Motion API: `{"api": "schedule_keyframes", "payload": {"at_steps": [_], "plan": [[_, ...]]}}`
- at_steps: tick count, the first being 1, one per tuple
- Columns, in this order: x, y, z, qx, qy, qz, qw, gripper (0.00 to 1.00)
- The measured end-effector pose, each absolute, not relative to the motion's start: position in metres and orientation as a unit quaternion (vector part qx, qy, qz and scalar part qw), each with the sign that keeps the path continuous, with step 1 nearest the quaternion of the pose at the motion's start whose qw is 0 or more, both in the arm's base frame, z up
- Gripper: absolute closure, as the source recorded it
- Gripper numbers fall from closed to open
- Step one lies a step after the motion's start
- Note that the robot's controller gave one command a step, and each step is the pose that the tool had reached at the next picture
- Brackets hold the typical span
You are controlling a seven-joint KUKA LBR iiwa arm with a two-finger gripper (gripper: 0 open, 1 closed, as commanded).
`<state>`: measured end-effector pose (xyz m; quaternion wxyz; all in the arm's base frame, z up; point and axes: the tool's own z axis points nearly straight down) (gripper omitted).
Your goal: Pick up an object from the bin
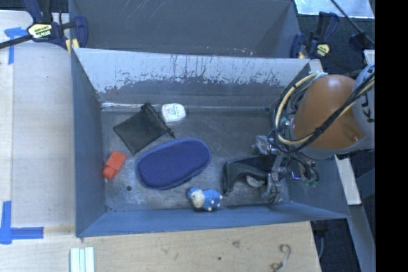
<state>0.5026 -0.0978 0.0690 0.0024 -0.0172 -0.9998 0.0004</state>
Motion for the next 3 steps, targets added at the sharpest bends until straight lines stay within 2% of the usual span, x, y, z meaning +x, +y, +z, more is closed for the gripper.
{"api": "schedule_keyframes", "payload": {"at_steps": [1,3], "plan": [[0.503,-0.098,0.07,-0.017,-1.0,0.0,0.001,1.0],[0.502,-0.099,0.144,-0.018,-1.0,0.001,-0.001,1.0]]}}
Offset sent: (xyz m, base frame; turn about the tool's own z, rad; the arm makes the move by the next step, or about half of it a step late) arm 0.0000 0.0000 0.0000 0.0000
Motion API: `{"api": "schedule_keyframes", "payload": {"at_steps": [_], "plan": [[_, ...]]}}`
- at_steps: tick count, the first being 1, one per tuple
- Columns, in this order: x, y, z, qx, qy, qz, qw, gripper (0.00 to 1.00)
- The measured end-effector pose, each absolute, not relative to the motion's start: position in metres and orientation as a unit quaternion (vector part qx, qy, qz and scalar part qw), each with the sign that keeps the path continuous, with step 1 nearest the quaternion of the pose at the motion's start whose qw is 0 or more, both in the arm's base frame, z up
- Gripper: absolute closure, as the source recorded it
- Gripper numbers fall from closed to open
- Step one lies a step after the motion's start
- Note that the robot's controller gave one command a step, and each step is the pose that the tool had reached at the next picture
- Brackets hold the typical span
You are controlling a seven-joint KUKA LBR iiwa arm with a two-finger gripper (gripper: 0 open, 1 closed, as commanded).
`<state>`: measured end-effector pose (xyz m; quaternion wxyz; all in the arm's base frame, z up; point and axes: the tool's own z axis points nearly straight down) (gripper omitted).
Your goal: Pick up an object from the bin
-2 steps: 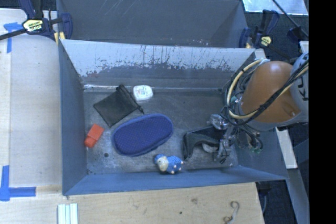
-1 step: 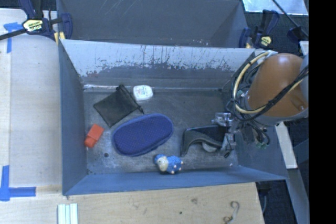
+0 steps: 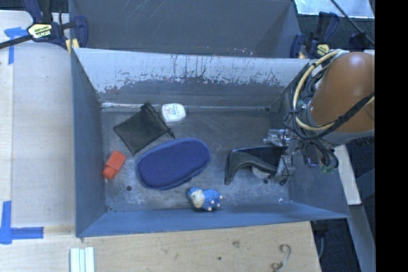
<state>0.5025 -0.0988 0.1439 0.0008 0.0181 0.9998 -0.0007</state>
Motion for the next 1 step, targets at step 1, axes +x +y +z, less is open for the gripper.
{"api": "schedule_keyframes", "payload": {"at_steps": [1], "plan": [[0.5023,-0.0993,0.1876,0.019,1.0,-0.001,0.001,1.0]]}}
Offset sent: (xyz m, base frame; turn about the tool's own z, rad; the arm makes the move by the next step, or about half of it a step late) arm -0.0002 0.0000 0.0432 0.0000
